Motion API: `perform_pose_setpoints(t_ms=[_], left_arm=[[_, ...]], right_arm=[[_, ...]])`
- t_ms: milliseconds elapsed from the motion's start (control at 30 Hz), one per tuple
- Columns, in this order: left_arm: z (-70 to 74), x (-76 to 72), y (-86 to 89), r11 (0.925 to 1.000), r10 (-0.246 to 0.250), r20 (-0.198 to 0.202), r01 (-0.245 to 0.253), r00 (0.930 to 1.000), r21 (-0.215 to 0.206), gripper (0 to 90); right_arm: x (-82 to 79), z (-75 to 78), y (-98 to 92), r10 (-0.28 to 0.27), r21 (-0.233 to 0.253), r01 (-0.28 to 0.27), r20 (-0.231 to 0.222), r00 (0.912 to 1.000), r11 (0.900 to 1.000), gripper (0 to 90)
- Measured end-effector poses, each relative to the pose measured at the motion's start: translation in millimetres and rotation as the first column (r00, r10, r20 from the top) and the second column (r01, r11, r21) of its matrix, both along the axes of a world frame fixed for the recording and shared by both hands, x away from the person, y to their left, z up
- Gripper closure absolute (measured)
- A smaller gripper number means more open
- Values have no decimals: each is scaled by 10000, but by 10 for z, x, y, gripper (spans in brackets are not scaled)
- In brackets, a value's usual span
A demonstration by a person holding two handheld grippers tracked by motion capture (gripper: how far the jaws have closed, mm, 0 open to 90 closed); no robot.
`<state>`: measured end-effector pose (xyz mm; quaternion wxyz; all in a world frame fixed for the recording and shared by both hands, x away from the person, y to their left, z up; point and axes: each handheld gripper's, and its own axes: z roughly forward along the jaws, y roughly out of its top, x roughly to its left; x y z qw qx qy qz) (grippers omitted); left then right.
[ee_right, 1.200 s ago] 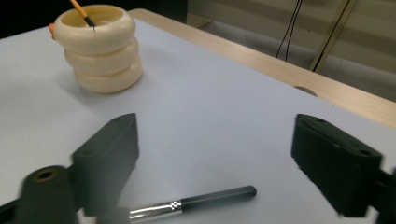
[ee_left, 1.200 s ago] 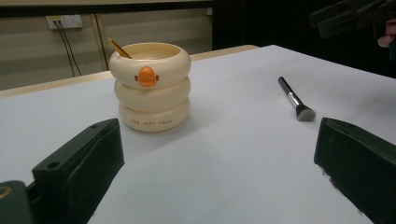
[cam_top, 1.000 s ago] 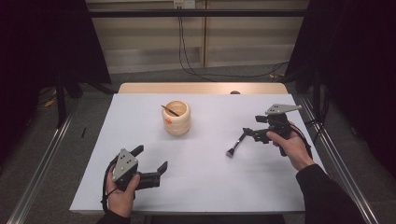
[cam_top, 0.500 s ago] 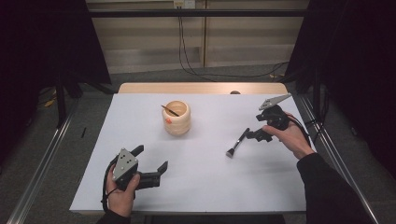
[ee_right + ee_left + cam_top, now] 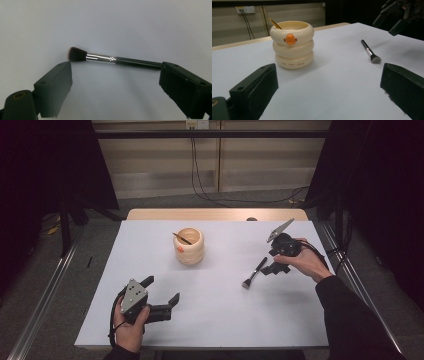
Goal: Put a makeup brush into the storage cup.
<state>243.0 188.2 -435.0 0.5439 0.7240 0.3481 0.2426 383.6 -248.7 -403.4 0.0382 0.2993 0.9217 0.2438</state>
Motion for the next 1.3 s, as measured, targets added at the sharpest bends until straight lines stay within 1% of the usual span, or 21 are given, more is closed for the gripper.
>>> perform_pose_setpoints(t_ms=[33, 100, 167, 200, 267, 333, 400, 533, 667, 700, 767, 800, 867, 933, 967, 1033, 1100, 1133, 1167, 1233, 1300], left_arm=[[0, 0, 1, 10000, -5, 1, 5, 10000, -4, 13], [1, -2, 3, 10000, 37, -16, -37, 10000, 38, 13], [0, -2, 6, 10000, 89, 0, -89, 10000, 34, 13], [-2, -1, 4, 10000, 73, -26, -73, 10000, -3, 13], [-5, 1, 2, 10000, 53, -28, -52, 10000, 12, 13], [-5, 2, -1, 10000, -1, -14, 1, 10000, 16, 13], [-5, 2, 2, 10000, -5, -13, 5, 10000, 36, 13], [-6, 3, 8, 10000, 71, -44, -71, 10000, 22, 13], [-6, 1, 3, 10000, 34, -31, -34, 10000, 10, 13], [-7, 3, 5, 10000, 44, -44, -44, 10000, 24, 13], [-8, 4, 7, 10000, 55, -63, -55, 10000, 15, 13], [-8, 4, 8, 10000, 50, -75, -50, 10000, -1, 14], [-7, 3, 11, 10000, 61, -72, -61, 10000, -7, 14], [-10, 3, 9, 10000, 43, -82, -43, 10000, 17, 13], [-11, 3, 9, 10000, 56, -88, -56, 9999, 33, 13], [-11, 4, 8, 10000, 56, -83, -55, 9999, 39, 14], [-11, 5, 9, 10000, 46, -89, -46, 9999, 55, 14], [-12, 5, 9, 10000, 44, -105, -43, 9999, 55, 14], [-12, 5, 9, 10000, 42, -114, -42, 9999, 46, 14], [-13, 6, 10, 10000, 32, -117, -31, 9999, 50, 14], [-13, 5, 13, 10000, 37, -125, -36, 9999, 41, 14]], right_arm=[[8, -5, 8, 62, -76, -63, -154, 9999, 10000, 110], [30, -10, 20, 31, -178, -35, -273, 9996, 9998, 128], [48, -22, 27, 156, -251, -166, -364, 9992, 9995, 137], [59, -33, 32, 327, -302, -338, -370, 9988, 9990, 147], [63, -53, 55, 438, -519, -465, -519, 9977, 9976, 163], [68, -68, 78, 555, -648, -592, -576, 9968, 9961, 170], [74, -82, 95, 721, -680, -756, -523, 9960, 9948, 181], [95, -115, 139, 1141, -1059, -1205, -650, 9913, 9870, 189], [119, -144, 167, 1397, -1220, -1495, -860, 9865, 9812, 186], [120, -154, 177, 1318, -1281, -1425, -880, 9874, 9815, 181], [139, -177, 186, 1366, -1450, -1494, -947, 9861, 9781, 182], [152, -199, 194, 1444, -1518, -1571, -914, 9853, 9758, 179], [164, -225, 216, 1503, -1775, -1671, -1044, 9831, 9698, 176], [176, -237, 225, 1569, -1697, -1724, -1009, 9824, 9703, 176], [189, -249, 227, 1704, -1688, -1849, -970, 9806, 9682, 176], [201, -263, 237, 1660, -1828, -1827, -1027, 9808, 9660, 177], [225, -279, 240, 1935, -1838, -2088, -979, 9762, 9605, 178], [227, -283, 248, 1897, -1860, -2066, -1044, 9763, 9606, 179], [240, -294, 254, 2008, -1849, -2153, -943, 9751, 9589, 176], [248, -315, 272, 2080, -1864, -2229, -962, 9734, 9569, 176], [249, -345, 296, 2141, -1988, -2295, -962, 9721, 9528, 174]])
